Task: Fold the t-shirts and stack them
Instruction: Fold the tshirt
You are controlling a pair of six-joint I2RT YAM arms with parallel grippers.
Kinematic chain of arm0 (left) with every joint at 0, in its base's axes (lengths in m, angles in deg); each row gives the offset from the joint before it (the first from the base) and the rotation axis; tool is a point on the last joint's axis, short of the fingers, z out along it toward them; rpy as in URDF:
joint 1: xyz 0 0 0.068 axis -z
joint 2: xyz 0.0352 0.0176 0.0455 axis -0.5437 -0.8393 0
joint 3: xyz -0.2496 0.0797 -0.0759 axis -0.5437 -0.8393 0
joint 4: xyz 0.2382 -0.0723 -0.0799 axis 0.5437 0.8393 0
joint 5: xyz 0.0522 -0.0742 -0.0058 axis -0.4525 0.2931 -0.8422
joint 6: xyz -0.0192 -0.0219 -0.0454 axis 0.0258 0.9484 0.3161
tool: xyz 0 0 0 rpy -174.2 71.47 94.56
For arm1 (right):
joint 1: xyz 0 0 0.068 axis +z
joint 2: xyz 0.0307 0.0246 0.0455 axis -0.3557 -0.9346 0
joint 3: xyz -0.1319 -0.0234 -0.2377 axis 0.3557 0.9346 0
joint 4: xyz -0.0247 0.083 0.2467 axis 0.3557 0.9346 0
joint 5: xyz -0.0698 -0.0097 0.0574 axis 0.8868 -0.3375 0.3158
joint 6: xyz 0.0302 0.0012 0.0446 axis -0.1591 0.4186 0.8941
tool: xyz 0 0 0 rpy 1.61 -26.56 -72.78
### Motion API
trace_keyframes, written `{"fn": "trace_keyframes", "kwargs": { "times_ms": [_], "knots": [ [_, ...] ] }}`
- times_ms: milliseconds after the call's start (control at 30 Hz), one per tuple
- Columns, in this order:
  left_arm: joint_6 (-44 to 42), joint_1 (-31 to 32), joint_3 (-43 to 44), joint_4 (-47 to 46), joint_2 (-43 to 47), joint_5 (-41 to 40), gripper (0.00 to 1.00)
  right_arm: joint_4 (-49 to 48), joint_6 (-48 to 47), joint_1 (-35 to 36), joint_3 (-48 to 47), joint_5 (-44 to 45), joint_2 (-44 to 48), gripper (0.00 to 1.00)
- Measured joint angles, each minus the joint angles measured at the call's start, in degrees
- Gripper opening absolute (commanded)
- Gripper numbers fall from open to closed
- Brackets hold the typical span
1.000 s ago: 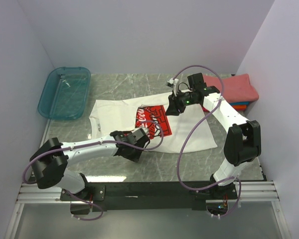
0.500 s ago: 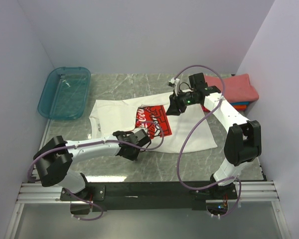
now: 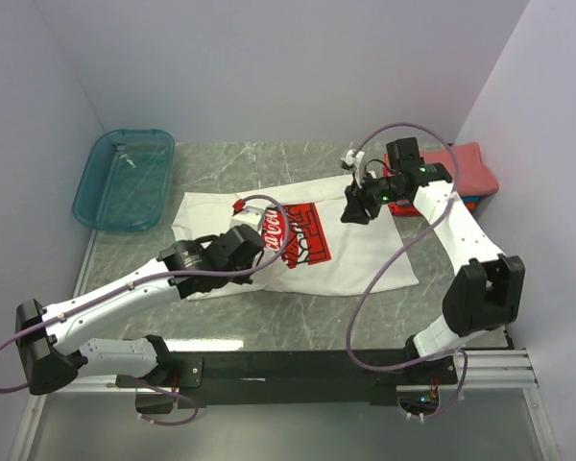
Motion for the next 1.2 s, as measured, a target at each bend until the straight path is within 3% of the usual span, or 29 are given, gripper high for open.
{"fn": "trace_keyframes", "kwargs": {
  "times_ms": [267,433,567,900,1200],
  "knots": [
    [-0.6,-1.8,2.6,6.1,0.5,-4.6,0.0,6.8,-14.5,-6.1,7.5,6.3,9.9,0.52],
    [-0.4,-2.1,3.6,7.8,5.7,-5.2,0.0,12.6,-23.7,-13.2,11.5,7.9,9.9,0.55],
    [0.2,-3.9,3.6,9.3,8.8,-6.7,0.0,15.6,-28.7,-14.8,15.0,8.3,9.8,0.55],
    [-0.5,-10.1,3.6,8.1,9.5,-10.3,0.0,15.1,-36.0,-16.9,22.6,9.9,11.9,0.55],
    [-3.6,-10.7,3.0,3.3,9.9,-9.0,0.0,12.2,-45.7,-19.1,29.2,14.6,11.5,0.55]
  ]
}}
